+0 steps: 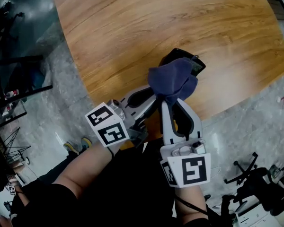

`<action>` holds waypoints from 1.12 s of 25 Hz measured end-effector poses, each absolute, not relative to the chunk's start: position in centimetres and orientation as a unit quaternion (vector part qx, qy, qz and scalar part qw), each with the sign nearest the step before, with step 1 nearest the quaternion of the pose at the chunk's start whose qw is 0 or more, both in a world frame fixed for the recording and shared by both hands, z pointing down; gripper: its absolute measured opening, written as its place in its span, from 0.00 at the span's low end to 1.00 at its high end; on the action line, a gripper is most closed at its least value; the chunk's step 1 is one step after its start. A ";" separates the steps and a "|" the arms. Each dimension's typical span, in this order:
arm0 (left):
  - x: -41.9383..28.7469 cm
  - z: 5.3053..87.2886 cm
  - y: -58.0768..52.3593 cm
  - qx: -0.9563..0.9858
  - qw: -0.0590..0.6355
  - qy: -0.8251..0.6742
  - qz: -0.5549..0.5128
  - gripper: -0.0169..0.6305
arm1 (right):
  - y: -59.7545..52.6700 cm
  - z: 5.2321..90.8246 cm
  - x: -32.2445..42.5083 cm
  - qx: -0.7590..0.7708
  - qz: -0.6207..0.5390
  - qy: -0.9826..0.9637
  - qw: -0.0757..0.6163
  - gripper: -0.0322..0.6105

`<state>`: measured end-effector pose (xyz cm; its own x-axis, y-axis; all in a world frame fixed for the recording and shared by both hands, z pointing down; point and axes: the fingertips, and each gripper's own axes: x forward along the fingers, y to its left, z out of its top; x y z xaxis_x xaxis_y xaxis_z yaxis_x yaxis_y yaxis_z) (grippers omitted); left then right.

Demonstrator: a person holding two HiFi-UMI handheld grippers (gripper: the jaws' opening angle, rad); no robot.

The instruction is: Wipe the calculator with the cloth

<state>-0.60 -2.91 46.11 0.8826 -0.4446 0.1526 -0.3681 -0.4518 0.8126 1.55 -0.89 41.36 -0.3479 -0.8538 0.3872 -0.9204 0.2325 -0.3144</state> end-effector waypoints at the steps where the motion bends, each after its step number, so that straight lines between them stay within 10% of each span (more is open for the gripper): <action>1: -0.7 46.0 -2.9 0.849 0.469 -0.238 -0.046 0.13 | -0.8 42.0 1.9 0.571 0.254 -0.778 0.071 0.14; 28: -1.0 45.6 -3.0 0.842 0.482 -0.235 -0.066 0.13 | -1.0 44.1 7.3 0.627 0.277 -0.724 0.076 0.14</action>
